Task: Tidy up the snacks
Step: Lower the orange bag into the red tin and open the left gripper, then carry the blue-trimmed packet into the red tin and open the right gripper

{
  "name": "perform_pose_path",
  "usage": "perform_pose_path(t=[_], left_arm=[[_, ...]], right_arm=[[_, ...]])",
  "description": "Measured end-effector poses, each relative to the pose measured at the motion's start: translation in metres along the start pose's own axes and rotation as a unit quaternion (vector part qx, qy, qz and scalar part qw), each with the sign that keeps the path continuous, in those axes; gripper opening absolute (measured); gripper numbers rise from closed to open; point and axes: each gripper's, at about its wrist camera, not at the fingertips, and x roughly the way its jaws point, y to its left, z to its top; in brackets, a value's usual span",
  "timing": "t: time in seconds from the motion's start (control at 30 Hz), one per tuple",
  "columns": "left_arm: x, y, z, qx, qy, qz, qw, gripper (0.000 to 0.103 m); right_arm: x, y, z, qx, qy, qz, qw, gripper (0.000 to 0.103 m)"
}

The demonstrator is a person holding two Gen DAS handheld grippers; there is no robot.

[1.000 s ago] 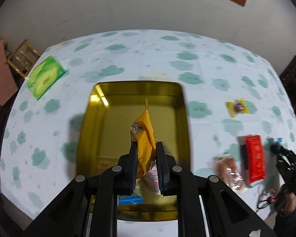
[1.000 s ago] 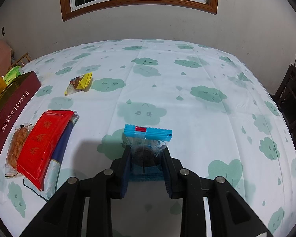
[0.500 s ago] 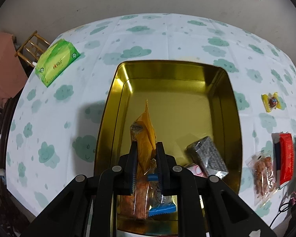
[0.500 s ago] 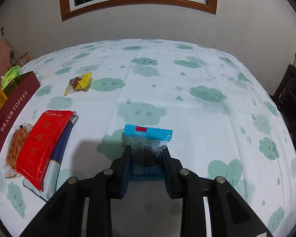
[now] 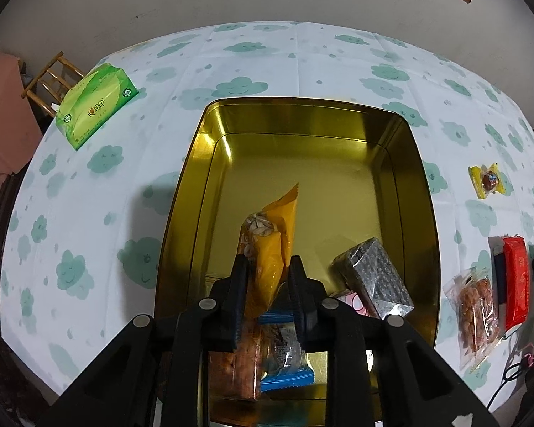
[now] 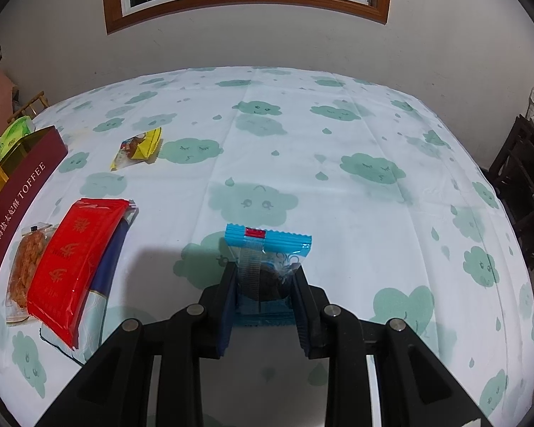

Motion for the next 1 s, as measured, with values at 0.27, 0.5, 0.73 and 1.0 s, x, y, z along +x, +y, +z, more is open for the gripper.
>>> perform_pose_path(t=[0.27, 0.5, 0.73, 1.0], left_arm=[[-0.003, 0.006, -0.002, -0.004, -0.012, -0.01, 0.9999, 0.039], [-0.017, 0.015, -0.006, -0.014, -0.041, -0.023, 0.9988, 0.051], [-0.036, 0.03, -0.022, -0.04, -0.062, -0.042, 0.9964, 0.059], [-0.055, 0.045, -0.052, -0.06, -0.08, -0.042, 0.9941, 0.061]], right_arm=[[-0.002, 0.002, 0.001, 0.003, 0.003, -0.014, 1.0, 0.028], [-0.015, 0.004, 0.009, 0.015, -0.009, -0.021, 1.0, 0.028], [-0.038, 0.022, 0.027, 0.016, -0.029, -0.005, 0.999, 0.028], [-0.063, 0.085, 0.046, -0.011, -0.045, 0.063, 0.997, 0.028]])
